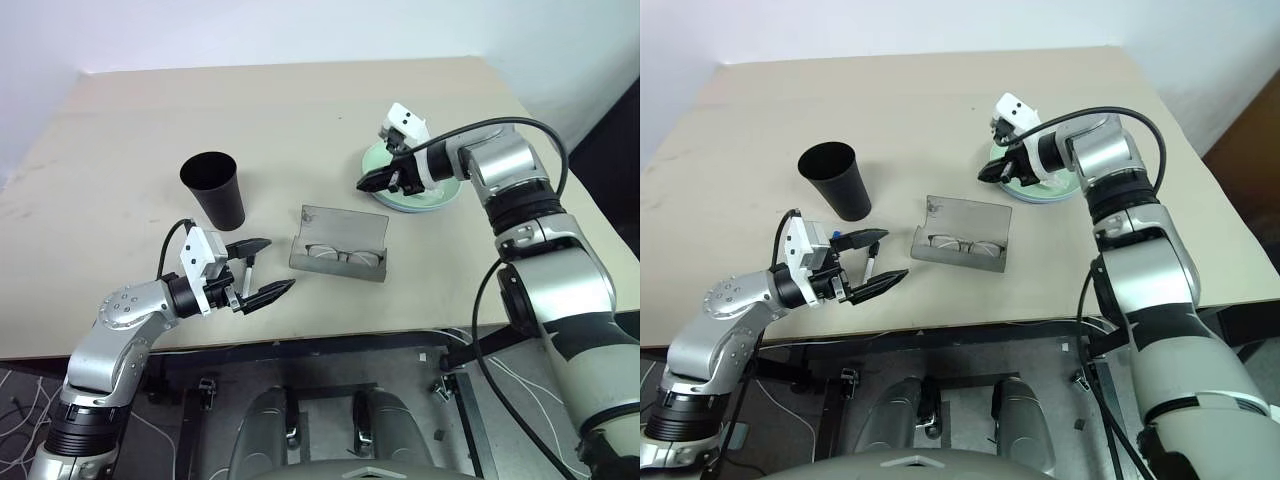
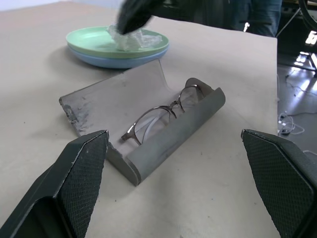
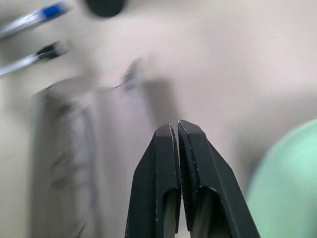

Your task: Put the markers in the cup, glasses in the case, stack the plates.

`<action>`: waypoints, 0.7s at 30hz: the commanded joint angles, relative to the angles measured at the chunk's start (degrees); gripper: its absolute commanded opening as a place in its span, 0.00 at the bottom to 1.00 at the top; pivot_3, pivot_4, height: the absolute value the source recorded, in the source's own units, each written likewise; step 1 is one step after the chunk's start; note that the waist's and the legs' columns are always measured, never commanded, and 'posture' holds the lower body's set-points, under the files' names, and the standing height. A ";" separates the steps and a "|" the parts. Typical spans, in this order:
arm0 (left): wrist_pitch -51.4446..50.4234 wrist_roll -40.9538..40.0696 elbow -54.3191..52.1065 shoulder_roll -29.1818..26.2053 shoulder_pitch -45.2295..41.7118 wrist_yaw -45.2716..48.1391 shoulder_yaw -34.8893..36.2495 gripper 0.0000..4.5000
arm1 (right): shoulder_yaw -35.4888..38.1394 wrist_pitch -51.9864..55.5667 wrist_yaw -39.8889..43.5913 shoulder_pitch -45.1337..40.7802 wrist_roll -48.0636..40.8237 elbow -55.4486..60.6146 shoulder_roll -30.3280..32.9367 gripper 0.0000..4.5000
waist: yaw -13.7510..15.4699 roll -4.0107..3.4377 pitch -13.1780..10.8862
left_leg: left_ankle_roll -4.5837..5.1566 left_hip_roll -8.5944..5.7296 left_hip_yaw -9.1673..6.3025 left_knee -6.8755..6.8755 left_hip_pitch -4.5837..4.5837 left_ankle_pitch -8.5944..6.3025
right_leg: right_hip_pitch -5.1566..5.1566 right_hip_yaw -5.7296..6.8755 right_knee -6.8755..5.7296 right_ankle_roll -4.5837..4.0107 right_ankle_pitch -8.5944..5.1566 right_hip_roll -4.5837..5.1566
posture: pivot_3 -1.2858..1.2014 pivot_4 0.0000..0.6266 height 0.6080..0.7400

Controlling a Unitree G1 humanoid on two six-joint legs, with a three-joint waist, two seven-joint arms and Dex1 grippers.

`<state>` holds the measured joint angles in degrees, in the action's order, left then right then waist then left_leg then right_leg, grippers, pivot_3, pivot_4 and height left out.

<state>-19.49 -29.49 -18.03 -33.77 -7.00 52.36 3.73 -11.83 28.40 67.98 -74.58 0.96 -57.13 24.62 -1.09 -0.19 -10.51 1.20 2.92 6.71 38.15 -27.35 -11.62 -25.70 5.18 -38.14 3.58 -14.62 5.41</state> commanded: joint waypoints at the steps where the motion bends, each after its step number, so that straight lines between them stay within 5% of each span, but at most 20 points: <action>1: 0.40 -0.73 -0.26 -0.58 -0.92 0.31 1.24 1.00 | 2.68 -2.93 -5.54 -2.89 0.17 -6.93 -1.48 0.02 | 0.06 0.00 0.00 | 0.00 -0.01 0.01 0.00 0.00 0.00 | 0.01 0.00 0.00 0.00 0.00 -0.02 | 0.52 0.24 0.70; 10: 0.66 -0.44 -0.41 -1.95 -0.26 0.78 1.66 1.00 | -0.05 -9.88 -10.17 -1.59 5.80 -14.22 -4.35 0.02 | -0.10 -0.01 0.00 | 0.02 0.00 0.04 0.00 0.00 0.06 | 0.01 -0.01 -0.05 0.02 0.01 -0.09 | 0.52 0.24 0.70; 21: 0.63 -0.51 -0.90 -2.77 0.06 0.28 2.19 1.00 | -4.94 -1.01 13.81 0.02 6.54 -0.73 -3.67 0.02 | -0.08 -0.01 -0.01 | 0.03 0.01 0.01 0.01 0.02 0.08 | 0.02 -0.01 -0.07 0.02 0.01 -0.11 | 0.52 0.24 0.70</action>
<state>-19.44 -29.38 -17.14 -36.00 -6.74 52.71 4.20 -16.67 25.06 78.60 -74.20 8.89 -63.49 20.35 -1.17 -0.21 -10.52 1.22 2.94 6.71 38.15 -27.33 -11.54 -25.68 5.18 -38.21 3.60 -14.61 5.30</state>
